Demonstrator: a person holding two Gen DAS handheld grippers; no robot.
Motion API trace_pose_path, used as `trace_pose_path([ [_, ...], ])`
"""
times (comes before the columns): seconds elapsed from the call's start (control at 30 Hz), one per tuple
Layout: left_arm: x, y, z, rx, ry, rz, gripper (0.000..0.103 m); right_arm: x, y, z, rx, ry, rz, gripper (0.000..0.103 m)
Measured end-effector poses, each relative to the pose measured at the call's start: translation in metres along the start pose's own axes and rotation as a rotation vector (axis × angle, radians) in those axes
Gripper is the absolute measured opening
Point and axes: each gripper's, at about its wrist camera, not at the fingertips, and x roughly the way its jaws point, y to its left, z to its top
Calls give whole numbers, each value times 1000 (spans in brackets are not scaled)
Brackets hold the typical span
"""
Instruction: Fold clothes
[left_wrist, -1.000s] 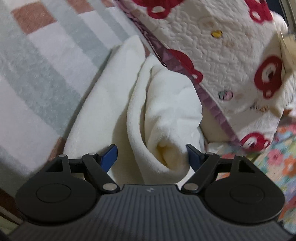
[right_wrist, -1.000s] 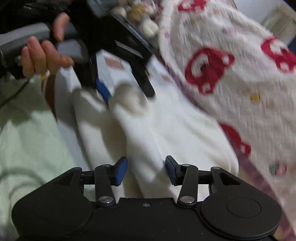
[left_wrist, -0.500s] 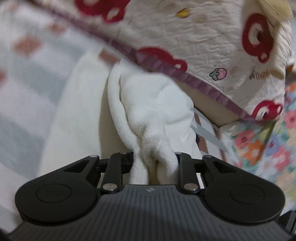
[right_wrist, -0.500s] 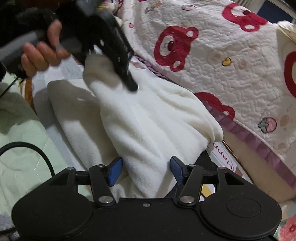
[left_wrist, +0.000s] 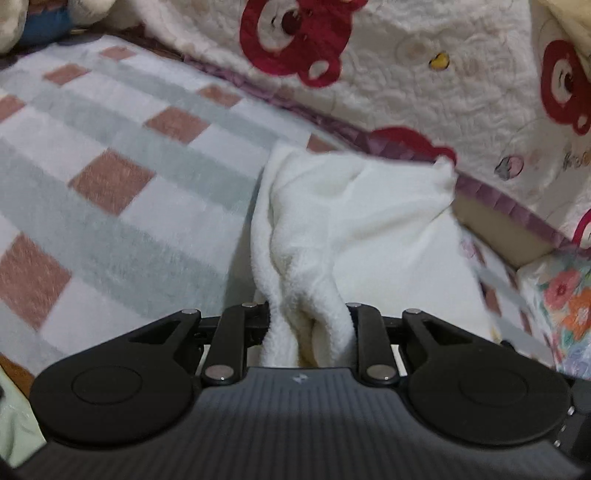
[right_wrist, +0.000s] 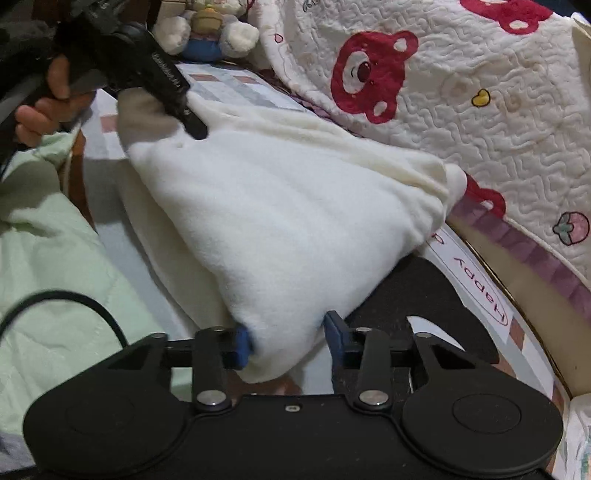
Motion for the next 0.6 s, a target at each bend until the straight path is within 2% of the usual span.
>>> trace_pose_path([
  [0.07, 4, 8, -4, -21, 15, 17, 21, -1, -6, -2, 44, 13, 6, 37],
  [0.13, 10, 8, -10, 5, 40, 29, 21, -3, -12, -3, 87, 26, 12, 34],
  [0.23, 19, 5, -18, 63, 74, 85, 23, -4, -21, -6, 153, 46, 21, 29],
  [0.3, 21, -1, -25, 127, 79, 115, 26, -6, -27, -7, 196, 60, 27, 28],
  [0.4, 22, -9, -28, 153, 83, 121, 26, 3, -52, -20, 389, 115, 128, 28],
  [0.47, 21, -4, -29, 136, 85, 119, 26, 3, -54, -18, 404, 130, 152, 26],
  [0.57, 20, 12, -27, 30, 105, 81, 27, 2, -54, -22, 390, 171, 176, 25],
  [0.6, 20, 15, -26, 12, 122, 90, 29, 2, -56, -24, 397, 189, 190, 25],
])
